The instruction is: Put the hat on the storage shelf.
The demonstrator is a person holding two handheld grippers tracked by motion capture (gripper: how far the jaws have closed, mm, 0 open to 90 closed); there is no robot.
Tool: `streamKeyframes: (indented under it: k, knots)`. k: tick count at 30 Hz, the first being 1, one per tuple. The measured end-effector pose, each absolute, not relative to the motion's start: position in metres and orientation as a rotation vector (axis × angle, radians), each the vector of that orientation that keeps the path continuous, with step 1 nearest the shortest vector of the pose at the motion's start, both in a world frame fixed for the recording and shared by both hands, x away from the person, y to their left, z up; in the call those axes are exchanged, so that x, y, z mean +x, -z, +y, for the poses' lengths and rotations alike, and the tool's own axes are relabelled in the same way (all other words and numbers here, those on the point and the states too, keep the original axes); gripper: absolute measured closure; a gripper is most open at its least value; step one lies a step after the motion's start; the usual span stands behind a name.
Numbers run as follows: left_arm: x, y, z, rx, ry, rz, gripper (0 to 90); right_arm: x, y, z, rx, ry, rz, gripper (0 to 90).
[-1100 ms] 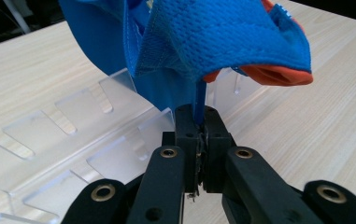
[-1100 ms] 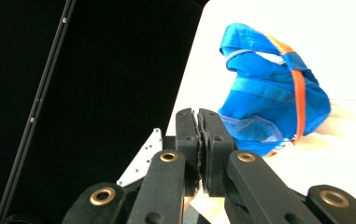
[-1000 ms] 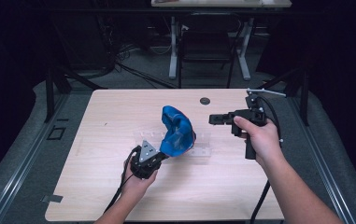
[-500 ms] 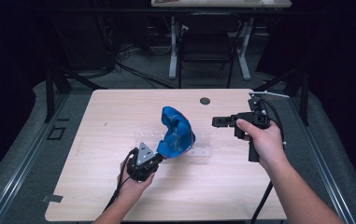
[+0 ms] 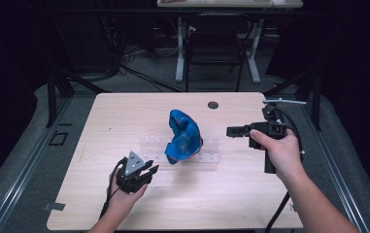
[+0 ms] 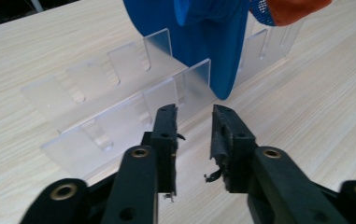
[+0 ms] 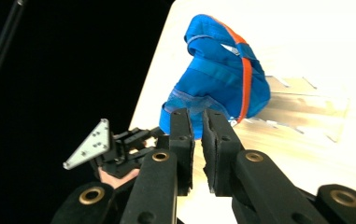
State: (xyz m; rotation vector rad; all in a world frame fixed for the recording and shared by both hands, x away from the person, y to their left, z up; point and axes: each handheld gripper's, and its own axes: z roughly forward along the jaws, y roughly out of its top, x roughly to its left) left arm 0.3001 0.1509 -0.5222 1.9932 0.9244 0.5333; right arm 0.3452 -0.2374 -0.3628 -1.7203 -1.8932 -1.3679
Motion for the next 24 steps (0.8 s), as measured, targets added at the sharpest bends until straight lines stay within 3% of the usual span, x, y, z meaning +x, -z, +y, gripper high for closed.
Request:
streamKeyframes:
  k: [8,24]
  knots:
    - [0.296,0.527,0.172,1.986,-0.509,0.964,58.3,0.341,0.366,-0.238,-1.736,1.348,-1.98,76.9]
    - [0.291,0.54,0.203,2.008,-0.422,1.045,49.2,0.336,0.372,-0.244,-1.793,1.287,-2.087,71.5]
